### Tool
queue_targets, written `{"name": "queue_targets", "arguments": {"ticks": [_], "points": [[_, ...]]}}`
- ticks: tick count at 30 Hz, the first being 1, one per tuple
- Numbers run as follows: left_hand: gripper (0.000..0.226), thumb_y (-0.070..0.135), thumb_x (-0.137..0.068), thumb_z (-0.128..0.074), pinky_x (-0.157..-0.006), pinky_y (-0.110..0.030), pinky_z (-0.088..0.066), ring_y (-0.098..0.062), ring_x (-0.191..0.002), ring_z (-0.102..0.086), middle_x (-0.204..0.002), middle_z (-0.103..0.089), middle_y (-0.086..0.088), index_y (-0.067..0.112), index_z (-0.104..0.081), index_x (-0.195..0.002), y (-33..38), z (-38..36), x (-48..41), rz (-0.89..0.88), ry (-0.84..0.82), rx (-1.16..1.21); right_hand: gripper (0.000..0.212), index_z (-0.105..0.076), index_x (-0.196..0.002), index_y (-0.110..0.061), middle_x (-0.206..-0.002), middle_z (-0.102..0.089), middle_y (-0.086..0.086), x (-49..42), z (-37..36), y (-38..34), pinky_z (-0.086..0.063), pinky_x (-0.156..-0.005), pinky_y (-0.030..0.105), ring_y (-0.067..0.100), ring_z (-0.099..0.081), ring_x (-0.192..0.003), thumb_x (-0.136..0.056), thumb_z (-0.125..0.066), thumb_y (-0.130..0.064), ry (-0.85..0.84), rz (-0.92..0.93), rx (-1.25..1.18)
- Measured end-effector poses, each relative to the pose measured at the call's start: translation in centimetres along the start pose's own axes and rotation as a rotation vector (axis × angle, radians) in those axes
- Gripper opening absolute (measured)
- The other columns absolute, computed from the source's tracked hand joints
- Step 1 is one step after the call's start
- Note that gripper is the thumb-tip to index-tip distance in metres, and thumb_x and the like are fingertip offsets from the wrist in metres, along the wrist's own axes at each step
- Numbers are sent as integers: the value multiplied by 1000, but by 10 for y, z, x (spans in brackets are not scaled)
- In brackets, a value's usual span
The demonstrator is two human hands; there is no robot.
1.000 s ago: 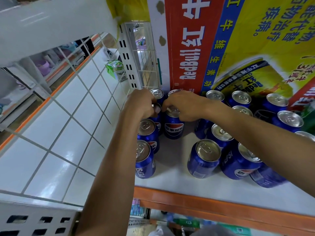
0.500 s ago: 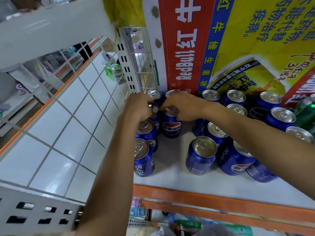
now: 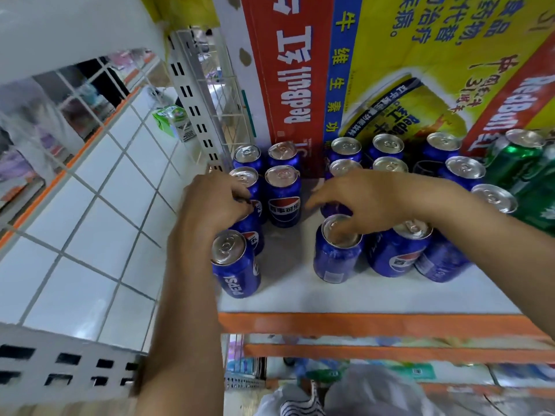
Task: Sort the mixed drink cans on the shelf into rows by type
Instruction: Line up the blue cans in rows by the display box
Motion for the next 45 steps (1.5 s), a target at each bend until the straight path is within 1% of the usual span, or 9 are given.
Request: {"name": "queue_targets", "arguments": {"ticks": [5, 9, 11, 17, 22, 26, 29, 37, 45], "points": [[31, 26, -79, -74, -80, -29, -43, -19, -101, -61, -113, -68, 2, 25, -71, -109, -3, -1, -1, -9, -5, 11, 63, -49, -131, -22, -128, -53, -4, 16, -20, -2, -45, -94, 38, 19, -49, -117, -76, -70, -44, -69, -112, 176], [38, 26, -78, -75, -86, -31, -42, -20, -110, -58, -122, -65, 2, 26, -68, -115, -5, -2, 2, -32, -18, -13, 50, -50, -127, -23, -123, -53, -5, 19, -22, -10, -48, -80, 35, 18, -49, -113, -81, -65, -34, 66, -99, 313], [37, 24, -79, -74, -88, -32, -42, -21, -110, -58, -122, -65, 1, 26, -68, -116, -8, -4, 3, -33, -18, 11, 50, -51, -128, -28, -121, -54, -9, 15, -18, -11, -43, -73, 31, 15, -49, -111, -80, -67, -33, 116, -86, 234], [37, 26, -78, -75, -89, -35, -46, -20, -109, -58, -120, -66, 3, 29, -68, -115, -10, -6, 2, -12, -3, 41, 49, -58, -123, -23, -124, -59, -6, -2, -13, -18, -43, -95, 30, 13, -52, -114, -78, -68, -8, 192, 16, -74], [36, 27, -79, -75, -90, -37, -48, -21, -109, -58, -120, -66, 3, 30, -68, -114, -13, -6, 2, 6, 20, 76, 56, -60, -119, -29, -128, -53, -11, -13, -14, -31, -35, -96, 20, 7, -42, -120, -77, -58, 7, 92, 112, -76], [36, 26, -80, -74, -91, -37, -47, -21, -110, -58, -121, -65, 3, 28, -68, -115, -11, -6, 4, -5, 36, 77, 58, -47, -132, -28, -129, -48, -8, -11, -15, -24, -38, -102, 31, 13, -43, -121, -79, -70, -32, 73, -15, -57], [36, 27, -81, -73, -88, -35, -46, -21, -110, -58, -121, -65, 2, 28, -67, -116, -10, -6, 4, -14, 33, 62, 64, -50, -119, -30, -116, -56, -3, -16, -22, -17, -50, -88, 40, 21, -55, -105, -69, -65, -66, 87, -208, 45], [37, 27, -79, -75, -87, -32, -47, -21, -109, -59, -120, -66, 4, 30, -68, -115, -12, -7, 3, 8, 25, 88, 61, -53, -133, -29, -134, -53, -7, -28, -19, -33, -43, -101, 35, 14, -48, -123, -78, -66, -6, 208, 4, -96], [37, 28, -80, -74, -86, -34, -47, -21, -107, -59, -120, -65, 2, 30, -68, -116, -12, -7, 5, 15, 31, 95, 69, -44, -136, -34, -133, -50, -4, -26, -54, -21, -49, -93, 41, 15, -48, -118, -76, -72, -11, 427, -104, -280]]}}
Point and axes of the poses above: each hand's wrist, its own x-axis away from the middle knuckle, its own z-axis out of the back of the hand, y = z × x, the point moved 4 cm from there along -x, towards the middle knuckle
